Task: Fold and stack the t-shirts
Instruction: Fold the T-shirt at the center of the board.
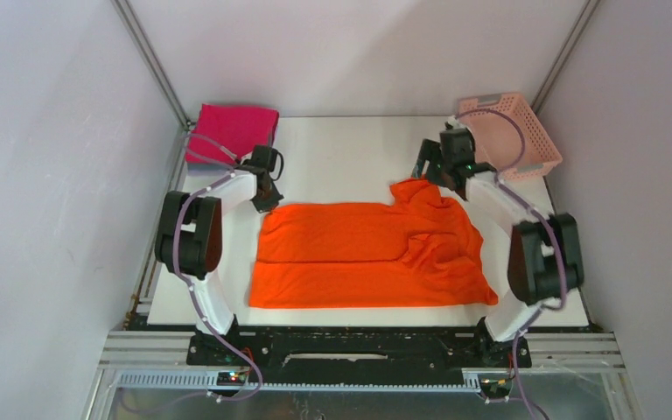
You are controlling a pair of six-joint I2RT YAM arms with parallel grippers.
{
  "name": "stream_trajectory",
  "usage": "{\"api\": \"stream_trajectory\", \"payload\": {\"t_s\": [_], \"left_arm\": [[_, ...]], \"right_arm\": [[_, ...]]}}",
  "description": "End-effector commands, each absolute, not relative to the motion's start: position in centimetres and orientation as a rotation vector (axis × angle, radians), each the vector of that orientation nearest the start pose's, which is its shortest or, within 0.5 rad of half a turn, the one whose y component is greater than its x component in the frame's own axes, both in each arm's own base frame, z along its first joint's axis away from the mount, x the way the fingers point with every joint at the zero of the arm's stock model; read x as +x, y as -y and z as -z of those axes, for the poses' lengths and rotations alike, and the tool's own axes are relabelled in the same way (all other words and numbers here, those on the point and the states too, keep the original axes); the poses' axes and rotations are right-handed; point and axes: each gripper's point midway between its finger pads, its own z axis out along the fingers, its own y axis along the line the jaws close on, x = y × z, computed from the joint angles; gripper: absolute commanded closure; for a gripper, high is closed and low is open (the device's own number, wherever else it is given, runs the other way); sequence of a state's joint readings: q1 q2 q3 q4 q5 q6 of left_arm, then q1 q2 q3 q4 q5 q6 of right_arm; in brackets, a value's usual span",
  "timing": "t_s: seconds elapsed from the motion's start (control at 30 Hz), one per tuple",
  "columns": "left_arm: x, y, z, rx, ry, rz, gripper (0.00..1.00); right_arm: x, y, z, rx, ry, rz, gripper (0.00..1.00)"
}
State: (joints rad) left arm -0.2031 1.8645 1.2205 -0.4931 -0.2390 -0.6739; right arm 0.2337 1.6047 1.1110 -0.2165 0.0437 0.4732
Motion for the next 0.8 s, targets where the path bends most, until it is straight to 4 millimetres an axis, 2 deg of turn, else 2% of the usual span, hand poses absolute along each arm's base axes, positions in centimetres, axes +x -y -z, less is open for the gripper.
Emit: {"api": "stream_trajectory", "payload": {"t_s": [0.0, 0.17, 0.2, 0.3, 0.4, 0.53, 0.67, 0.77], "left_arm": [[41.3, 6.2, -6.2, -0.667, -2.473, -0.044, 1.0], [40.9, 6.2, -6.3, -0.664, -2.473, -0.037, 1.0], [40.9, 6.3, -6.3, -0.662, -2.472, -0.037, 1.0], [40.9, 6.3, -6.3, -0.658, -2.471, -0.036, 1.0], [41.0, 6.4, -6.2, -0.658, -2.474, -0.031, 1.0], [41.0, 6.5, -6.1, -0.658, -2.477, -0.027, 1.0], [41.0, 6.6, -6.0, -0.657, -2.479, -0.017, 1.0], [40.9, 6.6, -6.0, -0.659, -2.481, -0.014, 1.0]], "right_arm": [[45.9, -11.6, -10.4, 0.318, -2.361, -0.164, 0.23], [48.3, -13.3, -7.1, 0.294, -2.475, -0.079, 0.28], [48.6, -13.5, -5.9, 0.287, -2.511, -0.049, 0.3], [49.9, -13.8, -5.0, 0.3, -2.534, 0.001, 0.32], [50.0, -13.7, -3.5, 0.324, -2.569, 0.048, 0.32], [49.1, -13.4, -1.8, 0.333, -2.628, 0.124, 0.33], [48.6, -13.0, -0.9, 0.336, -2.654, 0.196, 0.37], [48.9, -13.3, -0.6, 0.338, -2.669, 0.176, 0.41]]}}
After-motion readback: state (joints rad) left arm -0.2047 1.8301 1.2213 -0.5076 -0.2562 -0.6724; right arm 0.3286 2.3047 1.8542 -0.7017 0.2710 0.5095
